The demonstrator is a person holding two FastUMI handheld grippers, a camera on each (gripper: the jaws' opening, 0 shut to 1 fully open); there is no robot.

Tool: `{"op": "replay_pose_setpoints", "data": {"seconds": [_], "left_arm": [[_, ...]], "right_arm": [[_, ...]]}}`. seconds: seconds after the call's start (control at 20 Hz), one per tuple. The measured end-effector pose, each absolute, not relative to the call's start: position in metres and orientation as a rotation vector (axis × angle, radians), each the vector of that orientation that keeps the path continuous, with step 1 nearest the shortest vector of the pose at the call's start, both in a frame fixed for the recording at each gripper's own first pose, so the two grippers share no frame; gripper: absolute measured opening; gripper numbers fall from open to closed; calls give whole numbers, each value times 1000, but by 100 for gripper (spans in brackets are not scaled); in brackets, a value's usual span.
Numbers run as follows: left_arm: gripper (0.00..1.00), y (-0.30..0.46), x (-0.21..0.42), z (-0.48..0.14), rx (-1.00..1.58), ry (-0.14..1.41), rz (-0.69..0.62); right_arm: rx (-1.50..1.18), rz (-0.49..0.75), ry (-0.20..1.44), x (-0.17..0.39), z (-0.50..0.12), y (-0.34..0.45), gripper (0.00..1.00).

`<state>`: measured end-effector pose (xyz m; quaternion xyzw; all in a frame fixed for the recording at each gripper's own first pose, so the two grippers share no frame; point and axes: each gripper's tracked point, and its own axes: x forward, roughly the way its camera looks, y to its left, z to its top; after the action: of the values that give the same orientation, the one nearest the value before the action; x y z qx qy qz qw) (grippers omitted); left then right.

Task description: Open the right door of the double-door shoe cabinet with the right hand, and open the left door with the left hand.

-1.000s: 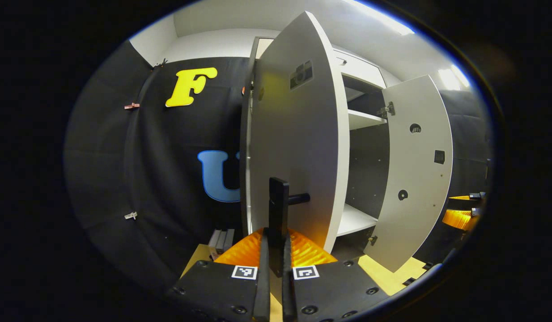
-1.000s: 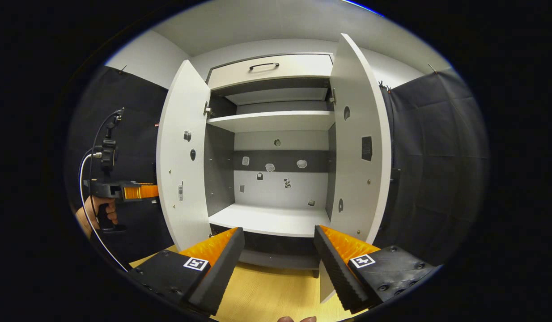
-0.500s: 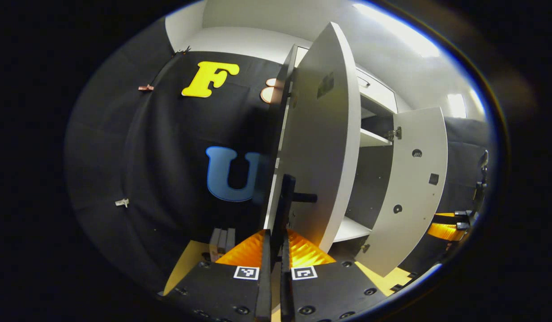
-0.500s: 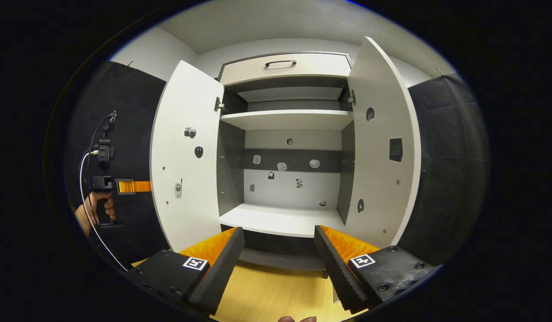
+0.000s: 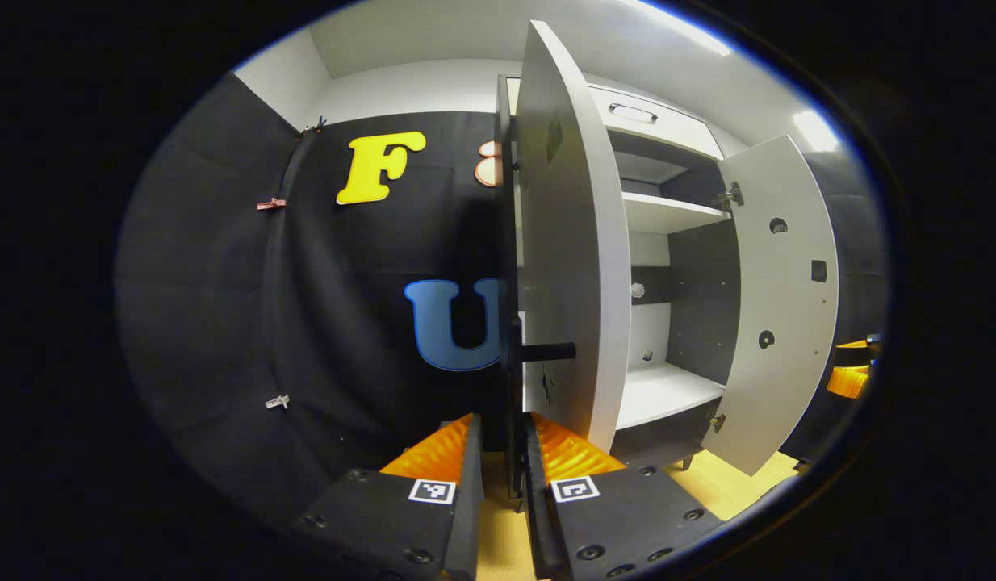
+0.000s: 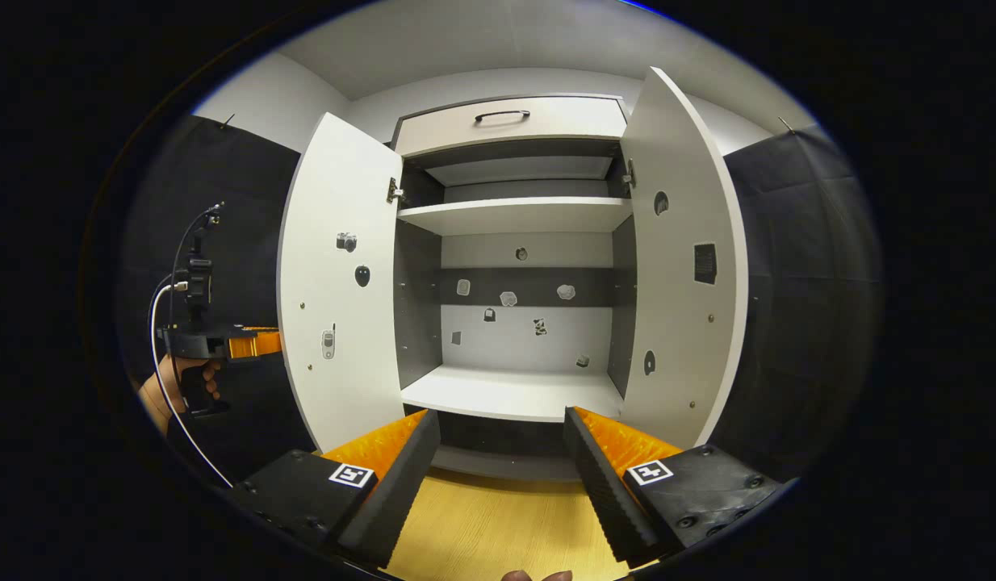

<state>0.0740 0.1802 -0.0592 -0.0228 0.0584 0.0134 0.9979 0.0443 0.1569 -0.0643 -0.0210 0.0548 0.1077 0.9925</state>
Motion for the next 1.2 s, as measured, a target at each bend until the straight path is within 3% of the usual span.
{"op": "replay_pose_setpoints", "data": {"seconds": [0.05, 0.15, 0.5, 0.55, 0.6, 0.65, 0.75, 1.2], "left_arm": [[40, 181, 73, -58, -57, 116, 42], [51, 188, 62, -59, -78, 121, 67], [70, 189, 33, -50, -60, 98, 165], [78, 187, 28, -48, -74, 86, 174], [80, 184, 21, -46, -85, 82, 181], [91, 181, 14, -44, -88, 75, 195], [95, 176, 0, -32, -85, 42, 226], [95, 89, -13, -15, -144, 33, 160]], "right_arm": [[-38, 206, 110, 43, -64, 151, 98], [-26, 185, 114, 41, -63, 143, 98], [58, 135, 136, 49, -67, 118, 98], [58, 132, 136, 52, -67, 114, 97], [56, 130, 137, 54, -67, 111, 96], [52, 127, 138, 57, -67, 107, 97], [41, 110, 132, 62, -65, 98, 96], [17, 70, 72, 83, -43, 68, 96]]}}
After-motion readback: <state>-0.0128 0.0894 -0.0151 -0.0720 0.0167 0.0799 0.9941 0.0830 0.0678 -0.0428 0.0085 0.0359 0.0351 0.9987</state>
